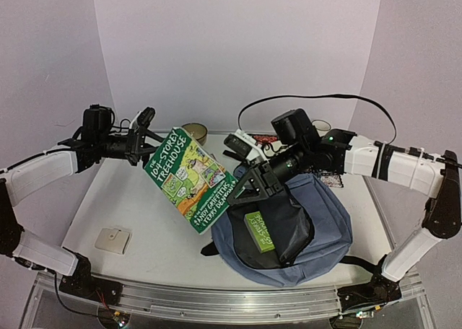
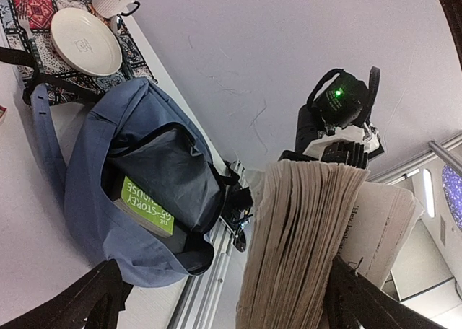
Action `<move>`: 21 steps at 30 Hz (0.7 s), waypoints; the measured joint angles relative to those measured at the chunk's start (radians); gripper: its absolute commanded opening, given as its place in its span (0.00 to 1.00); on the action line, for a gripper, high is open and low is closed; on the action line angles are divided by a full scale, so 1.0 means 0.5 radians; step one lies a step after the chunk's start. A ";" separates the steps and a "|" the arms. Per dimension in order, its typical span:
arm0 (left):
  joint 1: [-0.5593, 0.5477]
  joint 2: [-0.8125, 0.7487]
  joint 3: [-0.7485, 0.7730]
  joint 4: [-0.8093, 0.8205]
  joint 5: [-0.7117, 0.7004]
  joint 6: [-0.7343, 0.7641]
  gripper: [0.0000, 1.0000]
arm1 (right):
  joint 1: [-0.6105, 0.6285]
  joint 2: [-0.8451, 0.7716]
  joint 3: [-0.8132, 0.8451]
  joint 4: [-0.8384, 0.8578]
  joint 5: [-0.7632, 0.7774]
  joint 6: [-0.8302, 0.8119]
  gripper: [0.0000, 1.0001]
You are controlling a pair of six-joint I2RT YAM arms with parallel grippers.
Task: Pack the student bag
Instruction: Pass from the right arm to the left
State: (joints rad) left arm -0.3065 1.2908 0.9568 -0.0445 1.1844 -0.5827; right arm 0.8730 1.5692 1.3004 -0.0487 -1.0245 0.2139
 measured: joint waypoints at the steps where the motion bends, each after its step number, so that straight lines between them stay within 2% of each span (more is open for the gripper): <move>1: 0.000 -0.002 0.004 -0.001 0.001 -0.005 0.99 | 0.000 0.000 0.004 -0.003 -0.005 -0.012 0.00; 7: 0.017 -0.003 0.046 0.021 -0.019 -0.096 0.99 | -0.009 0.000 0.007 -0.007 0.000 -0.060 0.00; 21: 0.096 -0.098 0.006 0.298 -0.001 -0.322 0.99 | -0.046 -0.001 0.013 -0.009 0.008 -0.078 0.00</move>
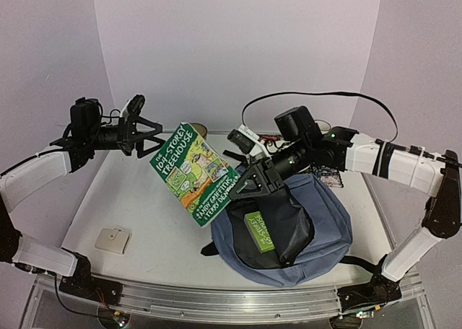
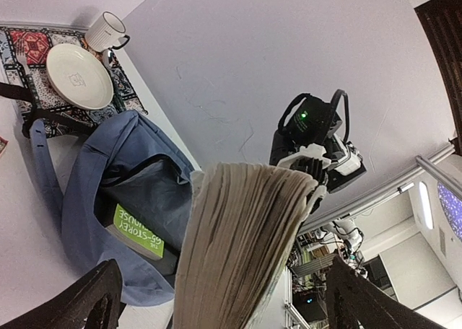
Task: Pack the student bag
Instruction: Pass from the right arm to the left
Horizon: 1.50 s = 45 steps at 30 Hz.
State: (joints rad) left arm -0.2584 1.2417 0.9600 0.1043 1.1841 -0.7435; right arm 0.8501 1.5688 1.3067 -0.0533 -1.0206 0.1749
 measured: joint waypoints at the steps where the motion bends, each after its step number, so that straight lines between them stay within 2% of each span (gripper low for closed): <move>1: 0.000 -0.005 -0.001 0.011 0.014 -0.002 1.00 | -0.001 0.000 0.005 -0.002 0.000 0.000 0.00; 15: -0.077 -0.007 -0.055 0.040 0.187 0.012 0.99 | -0.003 0.001 0.156 -0.013 -0.028 0.001 0.00; 19: -0.134 -0.008 -0.054 0.040 0.222 0.020 0.90 | -0.003 0.001 0.163 -0.013 -0.032 0.002 0.00; 24: -0.172 -0.009 -0.045 0.038 0.248 0.021 0.69 | -0.003 0.028 0.173 -0.014 -0.042 0.002 0.00; 27: -0.196 -0.009 -0.030 0.039 0.248 0.027 0.51 | -0.003 0.067 0.179 -0.013 -0.052 0.002 0.00; 30: -0.206 -0.011 -0.021 0.033 0.240 0.013 0.18 | -0.003 0.107 0.179 -0.014 -0.043 0.000 0.00; 32: -0.204 -0.013 -0.021 0.036 0.232 0.017 0.04 | -0.006 0.121 0.179 -0.023 -0.022 0.001 0.01; 33: -0.204 -0.016 -0.021 0.038 0.229 0.019 0.01 | -0.009 0.124 0.179 -0.031 -0.013 0.003 0.05; 38: -0.206 -0.075 -0.062 0.057 0.134 0.018 0.00 | -0.040 0.124 0.177 -0.064 0.090 0.025 0.26; 40: -0.212 -0.110 -0.112 0.072 0.069 0.004 0.00 | -0.042 0.123 0.167 -0.077 0.163 0.037 0.41; 45: -0.218 -0.226 -0.330 0.045 -0.260 -0.152 0.00 | -0.067 0.076 0.091 -0.155 0.626 0.099 0.65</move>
State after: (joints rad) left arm -0.3676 1.1287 0.7949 0.1269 1.0542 -0.8197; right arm 0.8164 1.6067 1.3522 -0.1308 -0.7074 0.2246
